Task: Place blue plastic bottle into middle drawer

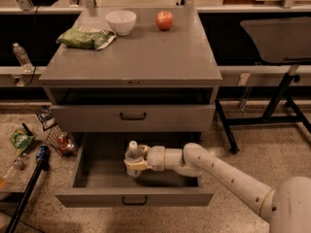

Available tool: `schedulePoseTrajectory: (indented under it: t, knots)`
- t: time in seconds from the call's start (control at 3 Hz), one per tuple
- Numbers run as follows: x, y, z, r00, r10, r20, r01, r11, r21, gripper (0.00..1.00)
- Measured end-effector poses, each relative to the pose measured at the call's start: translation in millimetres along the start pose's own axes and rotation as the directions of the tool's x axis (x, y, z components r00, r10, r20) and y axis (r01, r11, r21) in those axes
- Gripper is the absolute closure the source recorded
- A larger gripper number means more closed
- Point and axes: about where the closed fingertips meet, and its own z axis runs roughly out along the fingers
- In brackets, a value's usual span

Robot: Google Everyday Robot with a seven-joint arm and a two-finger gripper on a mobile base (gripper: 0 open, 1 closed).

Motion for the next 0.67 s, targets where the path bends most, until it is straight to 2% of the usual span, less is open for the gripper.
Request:
schedulePoseTrajectory:
  t: [0.67]
  knots:
    - [28.9,-1.5,1.8,1.0,0.015,0.012,-0.016,0.9996,0.023,0.28]
